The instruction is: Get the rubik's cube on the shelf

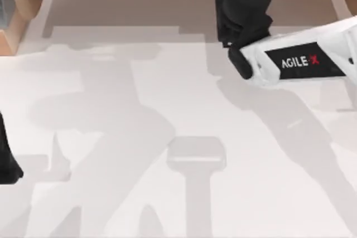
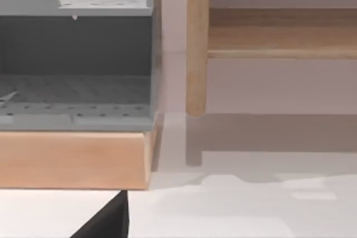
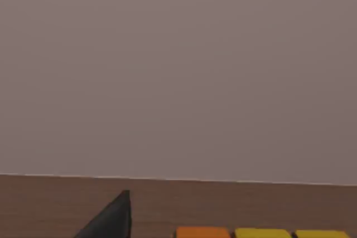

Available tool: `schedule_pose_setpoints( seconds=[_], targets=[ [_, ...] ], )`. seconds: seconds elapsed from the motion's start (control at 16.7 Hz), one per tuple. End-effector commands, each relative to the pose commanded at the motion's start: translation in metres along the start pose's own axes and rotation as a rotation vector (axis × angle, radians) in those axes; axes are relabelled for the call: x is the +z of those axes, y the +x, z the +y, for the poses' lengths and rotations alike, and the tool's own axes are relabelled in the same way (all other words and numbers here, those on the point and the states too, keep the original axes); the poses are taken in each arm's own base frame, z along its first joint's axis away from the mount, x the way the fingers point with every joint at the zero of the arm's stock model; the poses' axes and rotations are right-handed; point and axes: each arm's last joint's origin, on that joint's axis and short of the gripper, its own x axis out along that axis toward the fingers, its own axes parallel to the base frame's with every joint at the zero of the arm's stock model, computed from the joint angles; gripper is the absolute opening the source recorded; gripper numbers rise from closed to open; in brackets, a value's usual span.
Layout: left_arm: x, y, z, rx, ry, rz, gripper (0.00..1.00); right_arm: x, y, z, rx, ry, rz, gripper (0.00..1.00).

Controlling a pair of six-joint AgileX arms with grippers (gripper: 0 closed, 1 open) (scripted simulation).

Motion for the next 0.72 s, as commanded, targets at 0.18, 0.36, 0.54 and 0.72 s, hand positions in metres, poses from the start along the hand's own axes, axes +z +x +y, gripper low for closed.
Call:
schedule_pose_setpoints(
  seconds=[0.18,0.36,0.54,0.72],
  targets=[
    [0.0,0.0,0.0,0.0,0.0,0.0,1.0,0.013,-0.001,-0.039,0.02,-0.106,-0.078,1.0],
    [0.0,0.0,0.0,0.0,0.0,0.0,1.0,0.026,-0.009,-0.106,0.018,-0.315,-0.182,1.0],
    [0.0,0.0,0.0,0.0,0.0,0.0,1.0,0.041,-0.033,-0.192,-0.037,-0.608,-0.277,1.0],
    [0.0,0.0,0.0,0.0,0.0,0.0,1.0,0.047,-0.077,-0.284,-0.13,-0.961,-0.287,1.0]
  ],
)
